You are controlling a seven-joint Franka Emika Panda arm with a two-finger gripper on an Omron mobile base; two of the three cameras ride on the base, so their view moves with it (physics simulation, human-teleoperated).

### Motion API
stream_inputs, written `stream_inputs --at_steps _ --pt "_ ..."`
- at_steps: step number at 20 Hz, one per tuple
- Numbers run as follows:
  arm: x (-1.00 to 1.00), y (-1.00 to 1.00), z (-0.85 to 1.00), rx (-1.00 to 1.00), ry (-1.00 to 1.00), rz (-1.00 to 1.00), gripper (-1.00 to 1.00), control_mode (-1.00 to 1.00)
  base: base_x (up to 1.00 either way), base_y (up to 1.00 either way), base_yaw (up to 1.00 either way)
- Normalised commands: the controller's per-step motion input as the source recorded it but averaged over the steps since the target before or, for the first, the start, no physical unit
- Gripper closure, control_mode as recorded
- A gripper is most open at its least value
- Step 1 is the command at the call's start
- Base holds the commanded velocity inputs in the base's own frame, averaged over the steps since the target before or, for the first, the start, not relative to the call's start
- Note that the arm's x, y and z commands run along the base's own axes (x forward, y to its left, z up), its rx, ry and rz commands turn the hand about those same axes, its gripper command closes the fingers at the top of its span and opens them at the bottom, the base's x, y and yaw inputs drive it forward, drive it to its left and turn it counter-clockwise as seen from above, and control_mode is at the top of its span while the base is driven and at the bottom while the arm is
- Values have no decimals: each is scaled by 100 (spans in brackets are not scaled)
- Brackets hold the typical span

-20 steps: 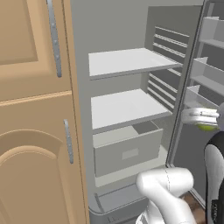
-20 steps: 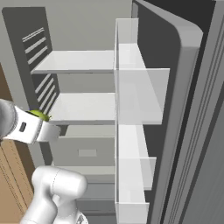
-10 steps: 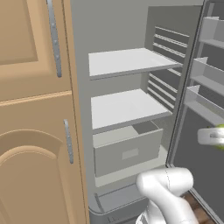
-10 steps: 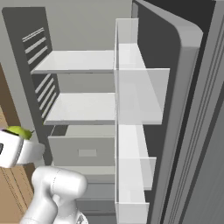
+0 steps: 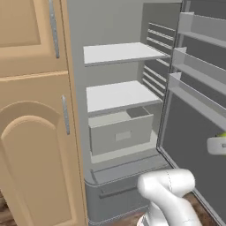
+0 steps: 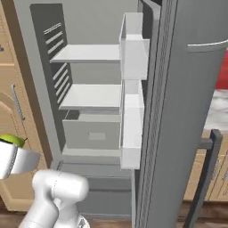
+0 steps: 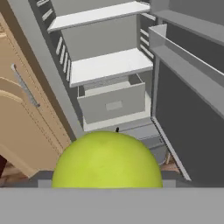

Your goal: Retrieve the apple and pear from the fridge and place them into the bowl on the dining table.

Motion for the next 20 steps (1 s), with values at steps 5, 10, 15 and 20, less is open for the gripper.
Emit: stream_inputs --at_steps 5,10,15,20 --pt "0 0 0 0 0 0 100 100 -100 5 9" --pt "0 0 0 0 0 0 100 100 -100 4 7" --pt "0 0 0 0 0 0 100 100 -100 1 8" --pt "0 0 0 0 0 0 100 100 -100 0 9"
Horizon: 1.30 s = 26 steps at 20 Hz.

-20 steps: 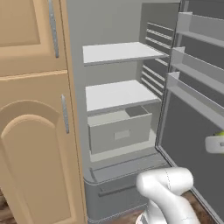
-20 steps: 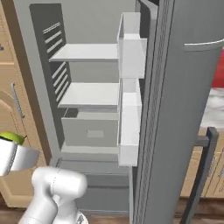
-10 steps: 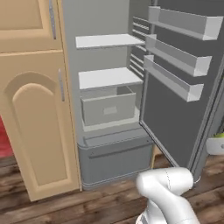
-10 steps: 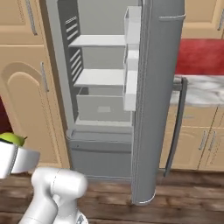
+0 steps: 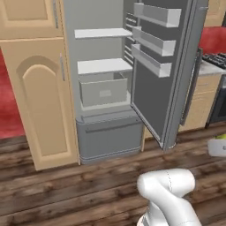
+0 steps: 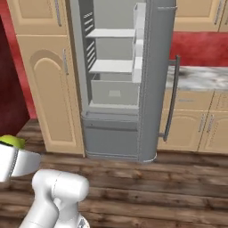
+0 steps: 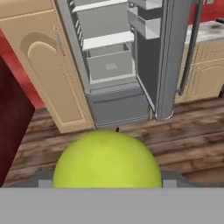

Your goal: Retrieve the apple and pear from the fridge and place them into the bowl on the dining table.

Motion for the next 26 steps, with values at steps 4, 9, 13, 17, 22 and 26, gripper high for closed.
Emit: stream_inputs --at_steps 4,9,13,17,22,26 --pt "0 0 0 0 0 0 100 100 -100 0 9" --pt "0 0 0 0 0 0 100 100 -100 -3 6" --pt "0 0 0 0 0 0 100 100 -100 -22 1" --pt "0 0 0 0 0 0 100 100 -100 -36 0" --pt "0 0 0 0 0 0 100 100 -100 -44 0" --pt "0 0 0 0 0 0 100 100 -100 -43 0"
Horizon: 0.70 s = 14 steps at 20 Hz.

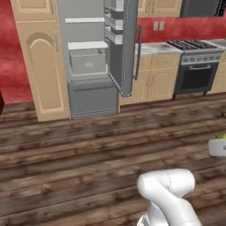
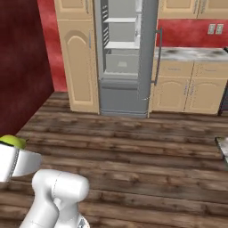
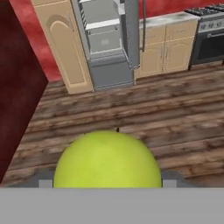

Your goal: Retrieve the apple and pear from the fridge and place them into the bowl on the dining table.

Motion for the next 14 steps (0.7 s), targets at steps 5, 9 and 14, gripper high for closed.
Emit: stream_inputs --at_steps 5,9,14 --pt "0 0 0 0 0 0 100 100 -100 -56 0" --pt "0 0 0 0 0 0 100 100 -100 -79 -2" --pt "0 0 0 0 0 0 100 100 -100 -94 -4"
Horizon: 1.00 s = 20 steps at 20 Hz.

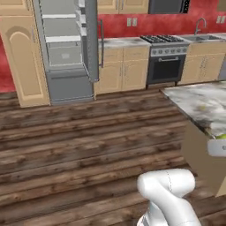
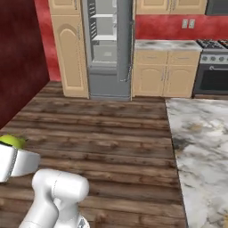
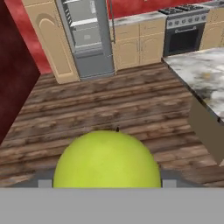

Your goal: Retrieve the apple and pear from the fridge and place them into the bowl on the dining table.

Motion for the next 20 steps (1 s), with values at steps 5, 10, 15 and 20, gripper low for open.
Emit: stream_inputs --at_steps 5,10,15,20 --pt "0 0 0 0 0 0 100 100 -98 -100 -7" --pt "0 0 0 0 0 0 100 100 -94 -100 -8" --pt "0 0 0 0 0 0 100 100 -91 -100 -7" --pt "0 0 0 0 0 0 100 100 -44 -100 -12"
